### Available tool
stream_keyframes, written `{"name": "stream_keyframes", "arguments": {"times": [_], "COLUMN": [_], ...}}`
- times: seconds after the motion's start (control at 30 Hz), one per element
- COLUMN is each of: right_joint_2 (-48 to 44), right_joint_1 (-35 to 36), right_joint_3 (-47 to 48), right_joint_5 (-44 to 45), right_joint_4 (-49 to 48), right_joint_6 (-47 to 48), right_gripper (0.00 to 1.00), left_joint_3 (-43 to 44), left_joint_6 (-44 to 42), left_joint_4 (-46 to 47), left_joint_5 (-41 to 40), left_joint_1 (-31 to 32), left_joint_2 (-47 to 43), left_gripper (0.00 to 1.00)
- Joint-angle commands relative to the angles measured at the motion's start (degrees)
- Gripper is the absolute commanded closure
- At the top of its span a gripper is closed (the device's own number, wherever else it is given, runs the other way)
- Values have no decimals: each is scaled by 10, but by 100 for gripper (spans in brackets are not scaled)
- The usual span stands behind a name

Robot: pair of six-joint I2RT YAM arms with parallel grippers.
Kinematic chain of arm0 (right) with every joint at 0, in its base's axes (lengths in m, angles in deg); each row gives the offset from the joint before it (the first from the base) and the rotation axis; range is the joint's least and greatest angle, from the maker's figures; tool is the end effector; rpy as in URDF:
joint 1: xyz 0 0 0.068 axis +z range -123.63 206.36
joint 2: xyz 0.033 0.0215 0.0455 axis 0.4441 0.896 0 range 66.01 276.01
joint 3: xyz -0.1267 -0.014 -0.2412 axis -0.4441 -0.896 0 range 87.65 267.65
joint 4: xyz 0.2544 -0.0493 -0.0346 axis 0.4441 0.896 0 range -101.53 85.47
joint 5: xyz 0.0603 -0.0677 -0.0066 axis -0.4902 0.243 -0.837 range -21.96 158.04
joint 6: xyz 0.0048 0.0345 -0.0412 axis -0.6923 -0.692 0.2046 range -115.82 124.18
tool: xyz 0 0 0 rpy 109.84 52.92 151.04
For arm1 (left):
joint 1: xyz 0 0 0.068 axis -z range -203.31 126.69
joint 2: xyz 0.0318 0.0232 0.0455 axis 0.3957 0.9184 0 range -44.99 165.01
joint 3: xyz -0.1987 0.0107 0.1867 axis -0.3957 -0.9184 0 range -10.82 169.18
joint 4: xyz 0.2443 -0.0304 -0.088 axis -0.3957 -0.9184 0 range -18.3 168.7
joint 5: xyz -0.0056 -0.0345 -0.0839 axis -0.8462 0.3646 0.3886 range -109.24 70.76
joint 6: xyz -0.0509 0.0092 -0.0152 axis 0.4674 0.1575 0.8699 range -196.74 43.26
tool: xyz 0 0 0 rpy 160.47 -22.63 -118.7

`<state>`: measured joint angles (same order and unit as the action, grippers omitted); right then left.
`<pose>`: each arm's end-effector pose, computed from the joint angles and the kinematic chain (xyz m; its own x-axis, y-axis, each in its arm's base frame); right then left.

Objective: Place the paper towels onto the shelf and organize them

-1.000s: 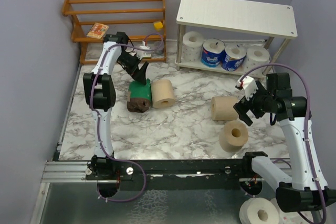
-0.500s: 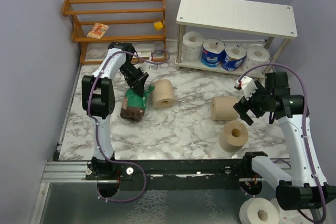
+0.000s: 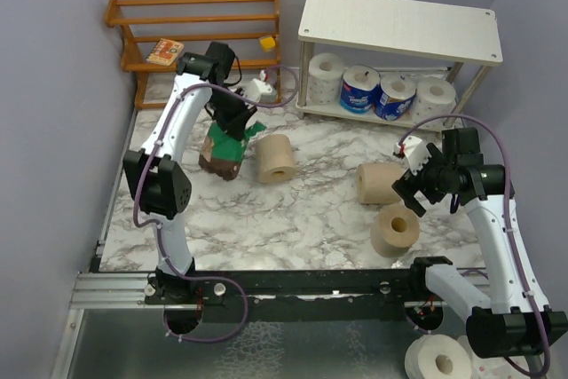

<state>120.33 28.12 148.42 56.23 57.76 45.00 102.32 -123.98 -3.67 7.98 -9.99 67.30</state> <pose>0.1521 0.0120 0.3181 -0.5924 -0.6582 -0.4645 -0.6746 0.7205 -0.1606 0.3658 -0.1034 0.3169 -0.4548 0.7786 -0.4323 0.8903 0.4096 -0.1989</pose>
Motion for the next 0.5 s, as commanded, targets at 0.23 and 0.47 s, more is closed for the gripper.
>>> {"name": "stream_keyframes", "arguments": {"times": [0.23, 0.47], "right_joint_2": [-27, -24], "right_joint_1": [-3, -3], "right_joint_3": [-50, -68], "right_joint_5": [8, -4], "right_joint_4": [-21, -42], "right_joint_6": [-11, -8], "right_gripper": [0, 0], "left_joint_3": [198, 104], "left_joint_6": [136, 202], "left_joint_4": [228, 455], "left_joint_5": [-266, -326], "left_joint_1": [122, 148], "left_joint_2": [-137, -179], "left_gripper": [100, 100]}}
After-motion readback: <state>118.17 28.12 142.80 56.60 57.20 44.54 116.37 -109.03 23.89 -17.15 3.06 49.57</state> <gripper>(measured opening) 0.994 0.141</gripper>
